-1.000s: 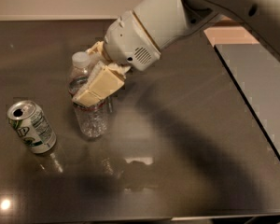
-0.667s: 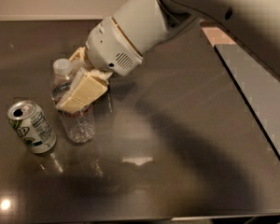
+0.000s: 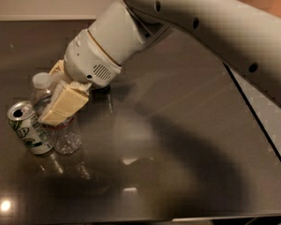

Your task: Move water bottle near 7up can

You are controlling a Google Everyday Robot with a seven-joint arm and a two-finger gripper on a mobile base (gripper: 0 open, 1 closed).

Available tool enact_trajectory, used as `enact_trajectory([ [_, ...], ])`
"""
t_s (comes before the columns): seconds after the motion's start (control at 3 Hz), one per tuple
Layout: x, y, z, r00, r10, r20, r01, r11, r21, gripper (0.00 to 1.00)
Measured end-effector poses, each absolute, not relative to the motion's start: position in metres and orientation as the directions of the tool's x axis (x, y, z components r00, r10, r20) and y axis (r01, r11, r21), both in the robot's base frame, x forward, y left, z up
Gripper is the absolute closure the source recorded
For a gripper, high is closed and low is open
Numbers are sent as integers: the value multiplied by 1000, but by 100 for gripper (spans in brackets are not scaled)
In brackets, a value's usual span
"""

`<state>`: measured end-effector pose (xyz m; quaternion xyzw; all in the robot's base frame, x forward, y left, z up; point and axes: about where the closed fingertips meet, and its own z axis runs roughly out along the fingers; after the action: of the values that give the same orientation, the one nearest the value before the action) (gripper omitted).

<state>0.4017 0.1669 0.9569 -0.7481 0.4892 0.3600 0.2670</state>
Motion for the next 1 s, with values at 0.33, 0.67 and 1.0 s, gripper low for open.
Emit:
enact_trajectory([
  [0.33, 407, 171, 947, 259, -540, -801, -920, -389, -35, 58],
  [0.67, 413, 171, 940, 253, -544, -800, -921, -389, -26, 36],
  [1.0, 417, 169, 936, 255, -545, -799, -923, -384, -33, 12],
])
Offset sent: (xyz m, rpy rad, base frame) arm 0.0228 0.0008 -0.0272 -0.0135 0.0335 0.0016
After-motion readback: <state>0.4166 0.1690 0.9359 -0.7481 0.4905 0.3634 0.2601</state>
